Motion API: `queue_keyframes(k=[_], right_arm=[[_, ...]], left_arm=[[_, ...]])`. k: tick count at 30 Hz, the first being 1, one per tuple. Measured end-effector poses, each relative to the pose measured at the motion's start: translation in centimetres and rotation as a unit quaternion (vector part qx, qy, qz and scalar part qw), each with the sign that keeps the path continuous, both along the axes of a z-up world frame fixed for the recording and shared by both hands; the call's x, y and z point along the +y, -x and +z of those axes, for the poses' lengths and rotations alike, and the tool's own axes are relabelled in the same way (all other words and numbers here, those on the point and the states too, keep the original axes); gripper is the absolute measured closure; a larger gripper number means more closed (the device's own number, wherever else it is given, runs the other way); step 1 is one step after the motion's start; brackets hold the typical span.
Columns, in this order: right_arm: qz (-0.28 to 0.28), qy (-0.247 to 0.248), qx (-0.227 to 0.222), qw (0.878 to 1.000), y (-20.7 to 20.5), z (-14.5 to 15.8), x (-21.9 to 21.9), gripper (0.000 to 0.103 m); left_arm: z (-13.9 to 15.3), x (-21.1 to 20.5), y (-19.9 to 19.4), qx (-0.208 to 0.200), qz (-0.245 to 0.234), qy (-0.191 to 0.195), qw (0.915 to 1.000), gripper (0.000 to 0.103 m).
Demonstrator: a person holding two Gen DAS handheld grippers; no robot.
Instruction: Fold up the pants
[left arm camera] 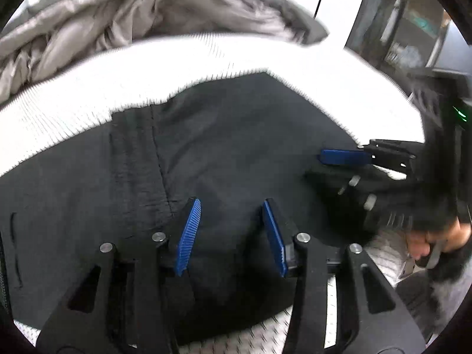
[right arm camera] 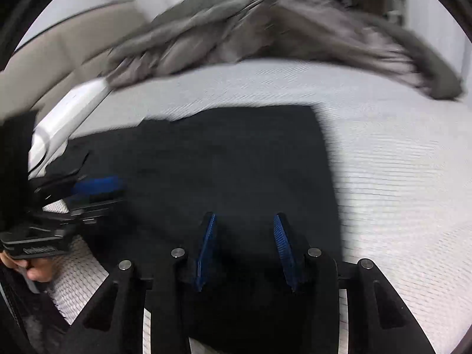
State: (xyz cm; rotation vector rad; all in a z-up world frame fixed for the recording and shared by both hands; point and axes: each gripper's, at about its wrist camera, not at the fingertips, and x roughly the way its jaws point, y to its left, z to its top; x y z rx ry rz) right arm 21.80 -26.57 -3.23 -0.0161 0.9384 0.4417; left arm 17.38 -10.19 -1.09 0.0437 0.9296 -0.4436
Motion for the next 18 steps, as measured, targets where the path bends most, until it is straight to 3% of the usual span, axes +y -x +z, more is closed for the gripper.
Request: queue_keyframes(k=[2,4,6,9,12,14,18], right_arm=[[0.017,0.052,-0.014,0.998,-0.6,-1.2,1.9,0.061],[0.014,0.044,-0.008,0.999,-0.8,-1.5,0.9,0.062],[-0.032,0.051,-0.002,0.998,-1.0,-1.4,-2.4,0.062],[-0.095,0.071,-0.003,0.993,-0.3,-1.4,-6.2,0.062],[-0.093,0.055,-0.01,0.994,0.6,-0.7,-7.3,0.062],[-0.095,0.062,-0.037,0.993,0.4,0.9,-6.1,0.062],[-0.075,0.016,-0.043,0.996,-0.3,2.5,-3.3,0.062]], left_arm=[[-0.6,-0.5,-0.2,-0.007,-0.017,-0.019,0.9997,0.062],[-0.8,0.1,-0.1,-0.005,-0.027,-0.016,0.9995,0.062],[-0.8,1.1,0.3,0.002,-0.028,-0.006,0.9996,0.062],[-0.9,1.7,0.8,0.002,-0.026,-0.023,0.9994,0.062],[0.1,2.1,1.0,-0.004,-0.013,-0.028,0.9995,0.062],[1.5,2.6,0.5,-0.021,0.004,-0.007,0.9998,0.062],[2.1,1.7,-2.3,-0.027,0.028,0.018,0.9991,0.062]])
